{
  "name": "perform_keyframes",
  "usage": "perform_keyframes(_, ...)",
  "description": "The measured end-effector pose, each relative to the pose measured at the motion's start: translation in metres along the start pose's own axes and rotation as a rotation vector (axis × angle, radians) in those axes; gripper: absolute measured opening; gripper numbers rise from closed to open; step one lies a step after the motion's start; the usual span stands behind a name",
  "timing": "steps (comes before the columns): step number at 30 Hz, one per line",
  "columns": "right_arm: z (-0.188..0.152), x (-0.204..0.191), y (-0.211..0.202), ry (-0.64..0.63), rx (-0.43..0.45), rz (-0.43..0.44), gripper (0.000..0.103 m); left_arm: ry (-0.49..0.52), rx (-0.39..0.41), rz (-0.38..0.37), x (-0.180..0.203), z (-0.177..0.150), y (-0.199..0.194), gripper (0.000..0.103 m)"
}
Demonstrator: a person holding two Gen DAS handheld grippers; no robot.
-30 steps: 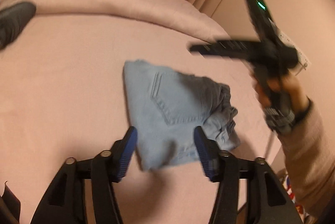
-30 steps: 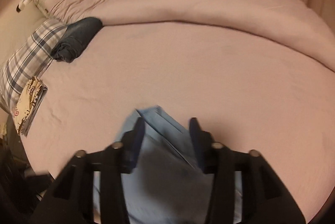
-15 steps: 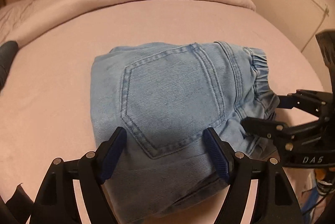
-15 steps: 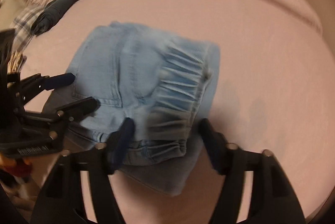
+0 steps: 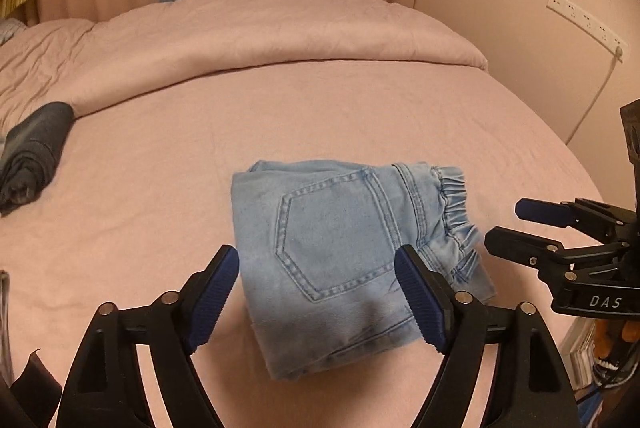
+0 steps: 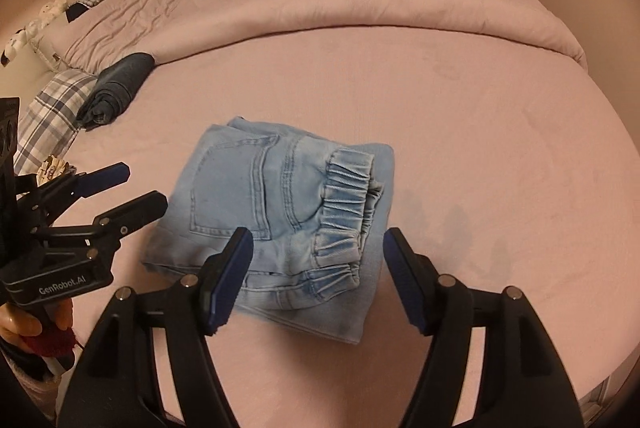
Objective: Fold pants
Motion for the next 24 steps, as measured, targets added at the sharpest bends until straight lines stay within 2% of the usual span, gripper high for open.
perform_keyframes(7,-0.023,0.010,0.017,0.128,-0.048,0.101,0.073,-0.037,-0.075,0.025,-0.009,-0.017,0.020,0.081)
perform_keyframes(10,-0.033,0.019,0.021,0.204,-0.044,0.103,0.073,-0.041,-0.098,0.047,-0.012,-0.025,0.034,0.081)
perform_keyframes(13,-0.027,0.023,0.017,0.212,0.033,0.048,0.067,-0.029,-0.122,0.058,-0.010,-0.031,0.045,0.081)
perform_keyframes(17,-0.009,0.004,0.010,0.181,0.147,0.166,0.058,-0.016,-0.139,0.070,-0.007,-0.035,0.055,0.081)
perform_keyframes(19,-0.010,-0.001,0.025,0.173,0.092,0.164,0.045,-0.010,-0.139,0.074,-0.006,-0.034,0.055,0.081)
perform_keyframes(20,-0.017,-0.001,0.038,0.171,0.022,0.141,0.044,-0.002,-0.141,0.076,-0.005,-0.034,0.056,0.081)
perform_keyframes(21,-0.022,-0.001,0.045,0.166,-0.004,0.123,0.043,0.007,-0.142,0.080,-0.005,-0.034,0.057,0.081)
perform_keyframes(24,-0.028,-0.002,0.052,0.123,-0.029,0.085,0.040,0.023,-0.144,0.090,-0.004,-0.035,0.060,0.082)
Point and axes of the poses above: each gripper's, at about its wrist camera, not at the fingertips, and y roughly the way its jaws point, x to its right, z to its top, the point moved 7 cm from there along y, roughly the way its jaws point, and after that the axes turned 11 degrees about -y, right-handed, at the moved point
